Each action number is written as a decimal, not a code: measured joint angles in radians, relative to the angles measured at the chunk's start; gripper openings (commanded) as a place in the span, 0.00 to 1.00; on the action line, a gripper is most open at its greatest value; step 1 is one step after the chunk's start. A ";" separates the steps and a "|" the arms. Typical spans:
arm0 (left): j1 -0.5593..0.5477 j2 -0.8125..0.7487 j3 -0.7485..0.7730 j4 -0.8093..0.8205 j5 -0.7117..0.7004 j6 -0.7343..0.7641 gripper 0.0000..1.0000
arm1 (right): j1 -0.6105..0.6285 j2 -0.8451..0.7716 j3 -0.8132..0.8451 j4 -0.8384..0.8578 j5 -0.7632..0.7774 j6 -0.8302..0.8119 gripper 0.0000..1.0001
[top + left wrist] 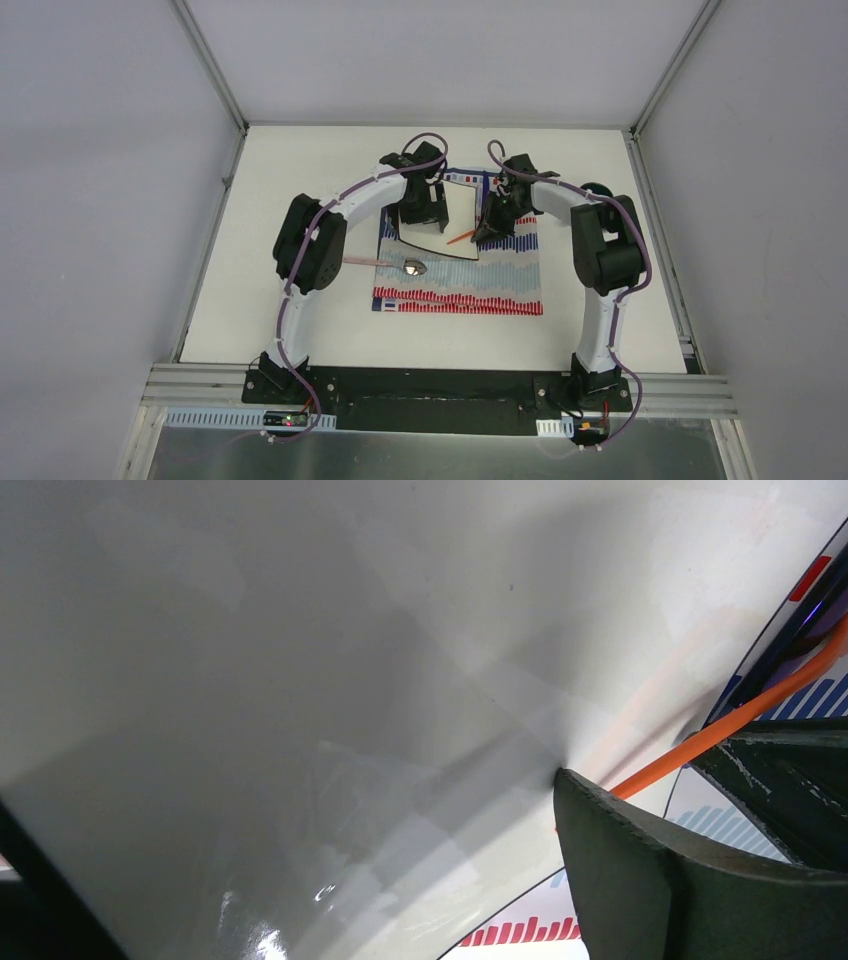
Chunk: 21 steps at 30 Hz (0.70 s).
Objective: Set the dinner table for one person
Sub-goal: Place the plate on the napkin.
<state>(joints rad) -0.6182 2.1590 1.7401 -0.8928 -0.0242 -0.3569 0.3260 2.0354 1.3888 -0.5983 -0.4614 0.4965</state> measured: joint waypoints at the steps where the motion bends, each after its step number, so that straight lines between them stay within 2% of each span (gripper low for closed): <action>1: 0.002 0.006 0.010 -0.008 0.000 0.005 0.90 | 0.000 0.000 -0.002 0.003 -0.002 0.000 0.22; 9: 0.009 0.018 0.022 -0.027 0.002 0.008 0.90 | -0.008 0.000 -0.013 0.018 -0.022 0.014 0.23; 17: 0.009 0.018 0.019 -0.031 -0.012 0.006 0.80 | -0.015 0.000 -0.021 0.029 -0.037 0.032 0.23; 21: 0.009 0.018 0.016 -0.031 -0.013 0.002 0.79 | -0.014 -0.006 -0.025 0.030 -0.026 0.029 0.24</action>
<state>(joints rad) -0.6094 2.1765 1.7565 -0.9237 -0.0368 -0.3550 0.3115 2.0296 1.3636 -0.5682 -0.4870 0.5255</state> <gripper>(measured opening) 0.919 0.231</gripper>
